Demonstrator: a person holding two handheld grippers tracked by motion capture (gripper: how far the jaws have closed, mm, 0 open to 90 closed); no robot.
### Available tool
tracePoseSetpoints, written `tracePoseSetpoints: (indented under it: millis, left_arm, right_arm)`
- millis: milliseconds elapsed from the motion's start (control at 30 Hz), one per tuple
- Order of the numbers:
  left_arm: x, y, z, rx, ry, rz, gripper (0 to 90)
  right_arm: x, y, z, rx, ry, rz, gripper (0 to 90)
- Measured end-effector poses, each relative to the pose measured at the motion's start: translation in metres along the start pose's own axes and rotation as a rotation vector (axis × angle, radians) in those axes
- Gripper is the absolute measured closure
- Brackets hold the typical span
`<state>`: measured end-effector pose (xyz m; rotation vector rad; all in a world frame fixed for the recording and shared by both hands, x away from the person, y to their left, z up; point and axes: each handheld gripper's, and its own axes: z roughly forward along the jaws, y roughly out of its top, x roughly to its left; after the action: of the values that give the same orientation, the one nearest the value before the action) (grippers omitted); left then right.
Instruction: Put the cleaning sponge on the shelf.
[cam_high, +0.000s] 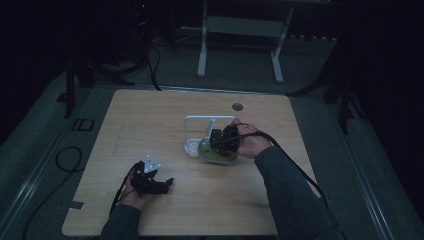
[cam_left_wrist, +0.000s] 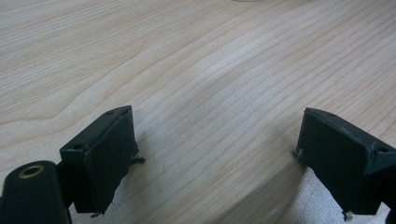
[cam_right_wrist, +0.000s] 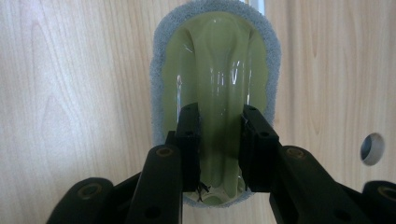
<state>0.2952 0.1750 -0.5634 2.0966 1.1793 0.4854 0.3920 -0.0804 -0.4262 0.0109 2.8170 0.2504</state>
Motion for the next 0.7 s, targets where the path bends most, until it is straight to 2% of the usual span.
tracePoseSetpoints:
  millis: [233,700]
  left_arm:
    - [0.000,0.000,0.000,0.000,-0.001,0.001,11.8]
    - [-0.001,0.001,0.001,0.001,-0.006,0.002,11.8]
  right_arm:
    - [0.001,0.011,-0.002,0.000,-0.024,-0.040,71.9]
    - [-0.001,0.021,0.010,0.018,-0.040,-0.056,71.9]
